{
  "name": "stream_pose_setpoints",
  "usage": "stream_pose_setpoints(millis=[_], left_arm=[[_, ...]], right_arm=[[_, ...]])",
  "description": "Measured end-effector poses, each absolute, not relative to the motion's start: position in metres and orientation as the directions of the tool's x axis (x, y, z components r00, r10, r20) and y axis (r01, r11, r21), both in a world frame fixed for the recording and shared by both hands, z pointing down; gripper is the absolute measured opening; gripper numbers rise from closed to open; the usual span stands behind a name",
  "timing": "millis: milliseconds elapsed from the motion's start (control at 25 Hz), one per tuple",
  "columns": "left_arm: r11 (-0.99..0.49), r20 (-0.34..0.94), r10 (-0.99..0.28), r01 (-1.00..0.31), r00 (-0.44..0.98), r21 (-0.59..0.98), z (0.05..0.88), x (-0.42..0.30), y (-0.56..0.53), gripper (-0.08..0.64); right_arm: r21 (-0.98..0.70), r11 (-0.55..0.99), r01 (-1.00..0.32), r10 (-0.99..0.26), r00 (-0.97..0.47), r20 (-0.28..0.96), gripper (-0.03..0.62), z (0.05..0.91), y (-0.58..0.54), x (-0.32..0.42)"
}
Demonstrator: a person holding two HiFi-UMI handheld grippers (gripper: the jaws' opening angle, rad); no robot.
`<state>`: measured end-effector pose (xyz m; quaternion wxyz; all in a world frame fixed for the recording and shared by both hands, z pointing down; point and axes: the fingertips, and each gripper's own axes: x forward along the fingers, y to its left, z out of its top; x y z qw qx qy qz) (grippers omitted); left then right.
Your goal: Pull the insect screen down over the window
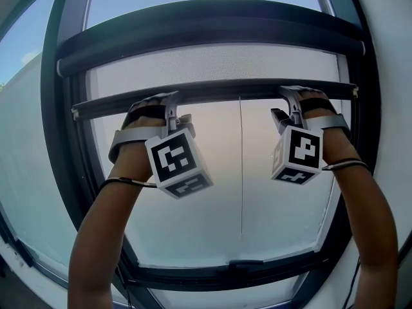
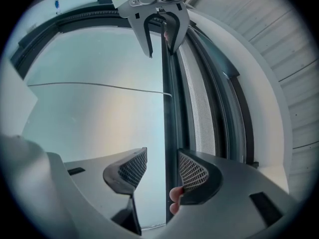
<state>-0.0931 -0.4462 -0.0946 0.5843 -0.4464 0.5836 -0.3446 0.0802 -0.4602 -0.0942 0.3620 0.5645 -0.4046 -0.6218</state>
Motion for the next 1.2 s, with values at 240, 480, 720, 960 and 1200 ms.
stream_pose_setpoints(millis=[240, 480, 720, 960, 1200], left_arm=[[0.328, -0.333, -0.940, -0.081, 0.069, -0.941, -0.074, -0.097, -0.448, 0.180], [0.211, -0.213, -0.976, -0.040, 0.050, -0.977, -0.052, -0.094, -0.450, 0.181], [0.207, -0.208, -0.976, -0.015, 0.067, -0.978, -0.024, -0.095, -0.448, 0.181], [0.176, -0.174, -0.982, 0.014, 0.066, -0.984, 0.006, -0.097, -0.447, 0.181], [0.126, -0.125, -0.991, 0.014, 0.037, -0.992, 0.012, -0.100, -0.446, 0.181]], right_arm=[[0.931, -0.364, -0.003, -0.924, -0.125, -0.361, 0.181, -0.074, -0.460, 0.079], [0.936, -0.351, -0.012, -0.930, -0.115, -0.350, 0.181, -0.058, -0.460, 0.081], [0.947, -0.321, -0.005, -0.943, -0.092, -0.320, 0.179, -0.030, -0.459, 0.081], [0.958, -0.286, -0.020, -0.956, -0.060, -0.286, 0.179, 0.000, -0.459, 0.081], [0.964, -0.264, -0.016, -0.963, -0.052, -0.265, 0.180, 0.006, -0.459, 0.079]])
